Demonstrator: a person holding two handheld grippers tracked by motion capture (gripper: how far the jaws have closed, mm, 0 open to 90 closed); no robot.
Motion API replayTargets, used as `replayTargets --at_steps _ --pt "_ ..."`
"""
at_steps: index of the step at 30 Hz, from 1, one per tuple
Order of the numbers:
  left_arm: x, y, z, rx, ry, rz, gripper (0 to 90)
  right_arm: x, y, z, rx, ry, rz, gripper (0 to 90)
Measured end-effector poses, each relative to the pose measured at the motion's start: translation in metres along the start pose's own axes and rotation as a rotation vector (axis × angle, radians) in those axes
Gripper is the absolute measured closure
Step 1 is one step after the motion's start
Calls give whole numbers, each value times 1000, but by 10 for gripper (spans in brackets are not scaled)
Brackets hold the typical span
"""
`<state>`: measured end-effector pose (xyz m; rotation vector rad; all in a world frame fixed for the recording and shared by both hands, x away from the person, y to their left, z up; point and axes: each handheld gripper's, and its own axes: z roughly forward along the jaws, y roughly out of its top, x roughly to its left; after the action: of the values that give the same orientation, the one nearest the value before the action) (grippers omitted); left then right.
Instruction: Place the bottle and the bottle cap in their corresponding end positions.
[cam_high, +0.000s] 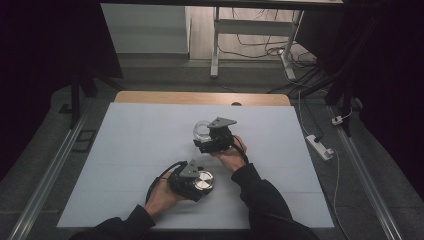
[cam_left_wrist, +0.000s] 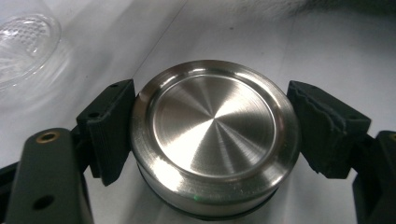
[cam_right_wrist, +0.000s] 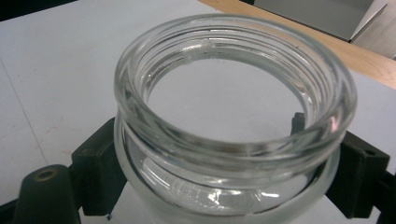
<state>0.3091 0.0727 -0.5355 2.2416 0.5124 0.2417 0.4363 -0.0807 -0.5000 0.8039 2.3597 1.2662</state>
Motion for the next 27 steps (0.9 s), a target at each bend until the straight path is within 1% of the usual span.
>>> replayTargets --at_steps 3,8,9,10,11,12,15,16,17,18,19,21,25,26,27 --pt "1 -1 1 13 9 -1 204 0 -2 2 0 0 0 151" --pt "4 -2 4 34 4 -10 204 1 -4 4 6 -2 -9 150" --pt "4 -3 5 34 2 -14 204 1 -5 4 7 -1 -10 151" --pt "6 -3 5 36 -9 -22 203 0 -5 5 10 1 -7 151" --pt "6 -3 5 36 -9 -22 204 0 -5 5 10 1 -7 151" --pt "6 -3 5 32 -14 -32 204 0 -6 5 11 2 -8 151" --pt "9 -2 7 57 -31 -45 201 0 -10 8 19 4 -11 150" --pt "9 -2 8 72 -36 -41 200 0 -10 8 20 5 -12 150" --pt "9 -2 8 72 -36 -41 198 0 -10 8 20 5 -12 150" --pt "9 -1 9 93 -37 -28 197 0 -10 8 19 5 -13 149" --pt "8 -1 9 100 -31 -17 197 0 -10 8 19 5 -13 149" --pt "8 -1 9 101 -34 -18 194 -1 -12 6 27 14 -13 148" --pt "8 -1 10 105 -31 -12 187 -1 -11 6 36 12 -11 146" --pt "8 -1 10 106 -36 -11 178 -1 -11 6 39 12 -11 146" --pt "7 -1 10 108 -37 -8 143 -1 -11 6 43 16 -9 145"
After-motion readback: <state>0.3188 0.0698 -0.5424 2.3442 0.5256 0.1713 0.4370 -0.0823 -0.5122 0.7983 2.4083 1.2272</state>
